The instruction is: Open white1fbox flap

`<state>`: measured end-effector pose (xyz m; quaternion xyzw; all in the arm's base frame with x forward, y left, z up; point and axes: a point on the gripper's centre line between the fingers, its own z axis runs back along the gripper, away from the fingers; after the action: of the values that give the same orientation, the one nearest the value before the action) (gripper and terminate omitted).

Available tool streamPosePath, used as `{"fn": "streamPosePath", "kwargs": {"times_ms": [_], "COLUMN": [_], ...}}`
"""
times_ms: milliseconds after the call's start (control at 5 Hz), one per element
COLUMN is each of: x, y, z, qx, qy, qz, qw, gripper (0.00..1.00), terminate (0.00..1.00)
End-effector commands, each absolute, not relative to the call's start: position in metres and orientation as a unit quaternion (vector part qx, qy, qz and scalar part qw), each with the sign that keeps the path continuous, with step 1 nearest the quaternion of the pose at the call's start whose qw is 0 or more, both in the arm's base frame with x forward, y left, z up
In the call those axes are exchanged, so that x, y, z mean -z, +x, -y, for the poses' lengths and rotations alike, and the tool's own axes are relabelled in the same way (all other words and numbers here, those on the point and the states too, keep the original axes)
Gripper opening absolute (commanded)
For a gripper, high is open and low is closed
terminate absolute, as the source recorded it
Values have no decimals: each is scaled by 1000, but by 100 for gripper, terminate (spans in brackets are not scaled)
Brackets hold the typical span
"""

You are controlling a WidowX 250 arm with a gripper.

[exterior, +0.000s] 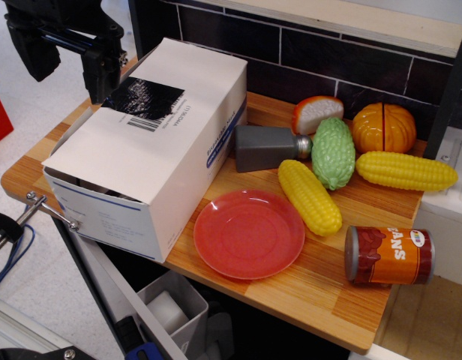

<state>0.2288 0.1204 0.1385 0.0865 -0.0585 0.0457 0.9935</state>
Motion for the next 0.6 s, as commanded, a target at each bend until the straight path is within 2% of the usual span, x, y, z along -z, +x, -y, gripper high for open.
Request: {"fn": "streamPosePath", "kwargs": {"times_ms": [0,400], "x": [-138,-134], "y": [229,233], "z": [-120,-125], "qx": [-46,-86], "qy": [87,26], "qz": [59,57], "qw": [993,994], "gripper": [100,100], "terminate": [0,0]}}
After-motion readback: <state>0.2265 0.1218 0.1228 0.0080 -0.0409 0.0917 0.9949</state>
